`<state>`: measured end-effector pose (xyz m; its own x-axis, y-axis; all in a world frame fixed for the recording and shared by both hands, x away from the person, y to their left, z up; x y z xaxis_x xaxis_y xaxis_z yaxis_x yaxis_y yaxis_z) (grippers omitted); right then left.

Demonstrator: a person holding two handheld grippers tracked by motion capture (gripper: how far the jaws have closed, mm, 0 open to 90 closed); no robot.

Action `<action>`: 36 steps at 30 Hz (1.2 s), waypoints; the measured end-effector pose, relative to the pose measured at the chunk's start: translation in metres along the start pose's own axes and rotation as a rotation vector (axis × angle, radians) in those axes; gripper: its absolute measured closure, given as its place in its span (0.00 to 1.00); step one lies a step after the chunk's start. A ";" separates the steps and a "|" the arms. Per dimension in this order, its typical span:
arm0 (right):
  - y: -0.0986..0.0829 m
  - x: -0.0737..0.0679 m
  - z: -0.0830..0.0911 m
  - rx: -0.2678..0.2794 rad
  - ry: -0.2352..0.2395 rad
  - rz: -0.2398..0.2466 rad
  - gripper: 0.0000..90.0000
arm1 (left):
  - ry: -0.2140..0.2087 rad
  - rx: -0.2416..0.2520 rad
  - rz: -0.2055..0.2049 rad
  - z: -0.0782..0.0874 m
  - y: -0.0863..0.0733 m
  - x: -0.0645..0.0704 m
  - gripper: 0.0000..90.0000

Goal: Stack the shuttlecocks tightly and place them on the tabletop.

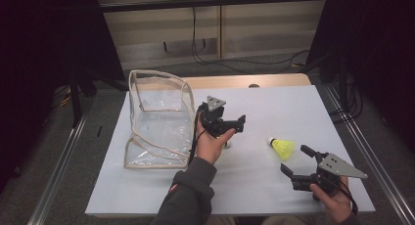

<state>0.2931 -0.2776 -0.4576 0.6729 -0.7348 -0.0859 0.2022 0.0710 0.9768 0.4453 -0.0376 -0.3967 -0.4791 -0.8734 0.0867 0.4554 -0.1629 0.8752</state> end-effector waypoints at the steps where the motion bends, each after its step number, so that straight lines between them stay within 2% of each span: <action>1: 0.000 0.000 0.000 0.000 0.000 0.000 0.03 | 0.000 0.000 0.000 0.000 0.000 0.000 0.04; 6: 0.000 0.000 0.000 0.000 0.000 -0.002 0.03 | 0.027 -0.006 0.015 -0.005 -0.001 -0.005 0.04; 16: 0.000 0.000 0.000 0.001 0.001 -0.004 0.03 | 0.043 -0.017 0.039 -0.012 -0.002 -0.009 0.04; 23: 0.000 0.000 0.000 0.001 0.001 -0.003 0.03 | 0.062 -0.025 0.035 -0.017 -0.001 -0.012 0.04; 24: 0.000 0.000 0.000 0.002 0.001 -0.003 0.03 | 0.075 -0.027 0.032 -0.019 0.000 -0.014 0.04; 27: 0.000 0.000 0.000 0.001 0.001 -0.002 0.03 | 0.079 -0.033 0.035 -0.021 0.000 -0.017 0.04; 29: 0.000 0.000 0.000 0.002 0.003 -0.002 0.03 | 0.102 -0.041 0.035 -0.025 -0.002 -0.021 0.04; 36: 0.000 0.001 0.000 0.003 0.005 -0.002 0.03 | 0.143 -0.042 0.033 -0.031 -0.004 -0.024 0.05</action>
<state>0.2934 -0.2781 -0.4574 0.6758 -0.7318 -0.0883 0.2009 0.0676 0.9773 0.4782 -0.0299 -0.4167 -0.3533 -0.9345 0.0434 0.5016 -0.1500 0.8520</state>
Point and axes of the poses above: each handheld gripper's, and its own axes: z roughly backward along the jaws, y roughly out of its top, x roughly to its right, the point moved 5 cm from there along -z, roughly forward along the jaws, and after that the axes turned 11 degrees about y, right-handed, at the moved point
